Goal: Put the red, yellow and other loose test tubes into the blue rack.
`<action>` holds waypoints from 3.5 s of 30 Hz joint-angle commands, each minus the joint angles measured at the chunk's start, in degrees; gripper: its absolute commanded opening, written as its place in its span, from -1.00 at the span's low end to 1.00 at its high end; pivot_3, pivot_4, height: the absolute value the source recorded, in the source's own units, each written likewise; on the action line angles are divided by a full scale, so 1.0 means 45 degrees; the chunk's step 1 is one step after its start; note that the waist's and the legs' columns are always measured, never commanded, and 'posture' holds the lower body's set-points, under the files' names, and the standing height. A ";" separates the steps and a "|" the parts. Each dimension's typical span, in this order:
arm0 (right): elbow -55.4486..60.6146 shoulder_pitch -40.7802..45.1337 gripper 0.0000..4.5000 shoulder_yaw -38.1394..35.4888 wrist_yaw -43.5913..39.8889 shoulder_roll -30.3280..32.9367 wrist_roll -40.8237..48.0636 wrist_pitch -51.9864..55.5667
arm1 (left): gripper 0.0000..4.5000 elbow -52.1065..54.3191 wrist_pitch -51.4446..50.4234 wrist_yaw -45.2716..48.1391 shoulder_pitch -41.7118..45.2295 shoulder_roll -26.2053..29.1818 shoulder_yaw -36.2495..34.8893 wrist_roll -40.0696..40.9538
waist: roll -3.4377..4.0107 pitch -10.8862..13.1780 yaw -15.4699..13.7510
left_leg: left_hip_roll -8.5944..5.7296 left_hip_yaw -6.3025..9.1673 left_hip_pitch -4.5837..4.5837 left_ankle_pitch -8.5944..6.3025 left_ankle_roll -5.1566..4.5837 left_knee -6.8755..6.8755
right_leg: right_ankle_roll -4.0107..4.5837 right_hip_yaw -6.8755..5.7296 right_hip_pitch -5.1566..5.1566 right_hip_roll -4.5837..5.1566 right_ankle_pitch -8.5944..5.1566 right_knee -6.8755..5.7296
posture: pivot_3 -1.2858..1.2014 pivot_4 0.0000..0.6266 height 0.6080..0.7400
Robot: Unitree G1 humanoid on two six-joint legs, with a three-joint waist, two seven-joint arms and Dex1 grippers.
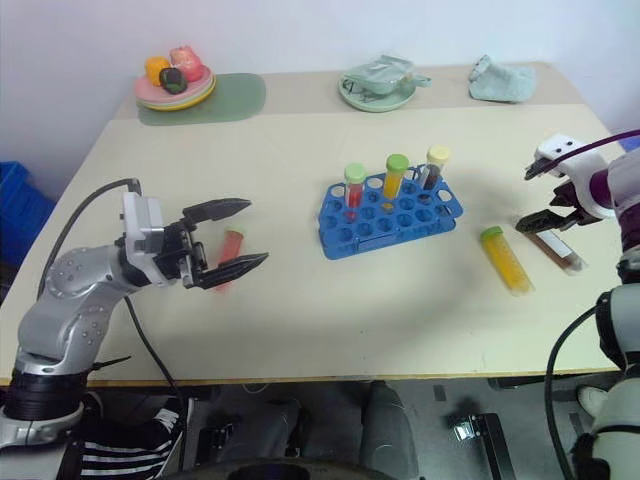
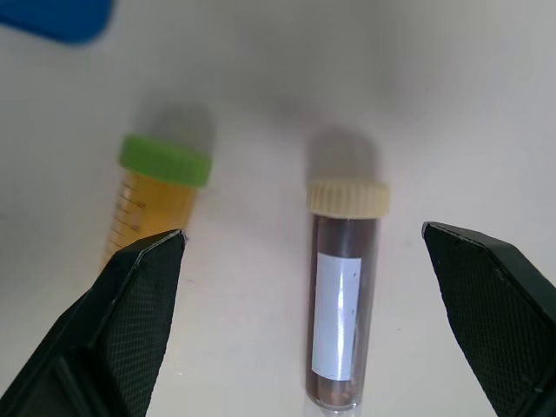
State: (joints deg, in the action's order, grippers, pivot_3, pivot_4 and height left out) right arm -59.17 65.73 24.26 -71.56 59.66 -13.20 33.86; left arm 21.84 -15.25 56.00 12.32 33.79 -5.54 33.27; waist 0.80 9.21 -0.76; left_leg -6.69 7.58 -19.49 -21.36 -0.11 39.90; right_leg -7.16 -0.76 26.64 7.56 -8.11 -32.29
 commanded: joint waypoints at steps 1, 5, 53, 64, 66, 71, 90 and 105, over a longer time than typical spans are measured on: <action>-0.1492 0.0488 1.00 -0.0373 0.0533 0.0041 -0.0440 -0.0372 | 0.95 0.0893 -0.0254 -0.0367 -0.0244 0.0223 -0.0417 0.0354 | 0.0000 0.0000 0.0012 | 0.0001 0.0001 0.0000 0.0000 0.0000 -0.0001 | 0.0000 0.0000 0.0001 -0.0001 0.0000 -0.0001 | 0.03 -0.52 1.00; -0.2451 0.0612 1.00 -0.0641 0.0811 -0.0157 -0.0549 -0.0448 | 0.95 0.1158 -0.0467 -0.0602 -0.0313 0.0332 -0.0500 0.0499 | 0.0002 -0.0001 0.0056 | 0.0004 -0.0002 0.0004 0.0001 0.0001 -0.0002 | 0.0002 0.0004 0.0002 -0.0004 0.0000 -0.0004 | 0.03 -0.52 1.00; 1.3455 -0.7581 -0.64 -1.4774 0.5004 -0.4469 0.9152 0.1463 | 1.00 -0.0979 0.0255 0.0303 0.1266 0.0435 -0.0313 0.0449 | 0.0016 -0.0010 -0.0007 | 0.0045 0.0002 0.0010 -0.0006 0.0009 0.0007 | 0.0003 0.0038 -0.0008 -0.0066 0.0016 -0.0004 | 0.03 -0.52 1.00; 1.6697 -0.9824 -0.64 -1.3056 0.8738 -0.8920 0.9400 -0.2109 | 1.00 -0.1244 -0.0504 0.0203 0.2436 0.0631 -0.0147 0.0457 | 0.0031 -0.0006 0.0066 | 0.0051 -0.0022 0.0025 -0.0005 0.0009 0.0016 | 0.0009 0.0063 -0.0005 -0.0085 0.0033 -0.0012 | 0.03 -0.52 1.00; 1.6641 -1.0343 -0.64 -1.1843 0.8942 -0.8923 0.7992 -0.3480 | 1.00 -0.1222 -0.0644 0.0098 0.2463 0.0599 -0.0190 0.0510 | 0.0032 -0.0007 0.0107 | 0.0057 -0.0022 0.0025 -0.0004 0.0010 0.0012 | 0.0010 0.0063 0.0004 -0.0093 0.0033 -0.0014 | 0.03 -0.52 1.00; 1.5097 -1.0750 -0.64 -1.0639 0.9135 -0.9435 0.7186 -0.5701 | 1.00 -0.1046 -0.0755 -0.0082 0.2388 0.0569 -0.0220 0.0472 | 0.0031 -0.0007 0.0169 | 0.0060 -0.0023 0.0028 -0.0005 0.0010 0.0010 | 0.0010 0.0064 0.0001 -0.0098 0.0033 -0.0044 | 0.03 -0.52 1.00; 1.0710 -1.0395 -0.64 -0.9100 0.9223 -0.9112 0.6148 -1.0042 | 1.00 -0.0560 -0.0660 -0.0220 0.1540 0.0832 -0.0647 0.0678 | 0.0032 -0.0007 0.0369 | 0.0084 -0.0022 0.0034 -0.0006 0.0018 -0.0006 | 0.0015 0.0071 0.0003 -0.0125 0.0032 -0.0034 | 0.03 -0.52 1.00; 1.1260 -1.0613 -0.64 -0.9061 0.9918 -0.9388 0.7563 -0.8200 | 1.00 -0.0695 -0.0465 -0.0011 0.1366 0.0867 -0.0742 0.0639 | 0.0031 -0.0007 0.0364 | 0.0092 -0.0023 0.0035 -0.0008 0.0021 -0.0007 | 0.0018 0.0076 0.0003 -0.0133 0.0034 -0.0032 | 0.03 -0.52 1.00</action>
State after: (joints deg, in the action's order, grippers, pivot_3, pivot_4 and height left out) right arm -10.71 18.05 -15.33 -27.37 17.82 17.87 -5.80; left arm 17.66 -18.37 55.86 18.39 37.02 -6.65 35.60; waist 0.94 9.18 0.88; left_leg -6.28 7.48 -19.33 -21.40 -0.02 39.87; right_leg -7.07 -0.42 26.66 6.96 -7.95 -32.43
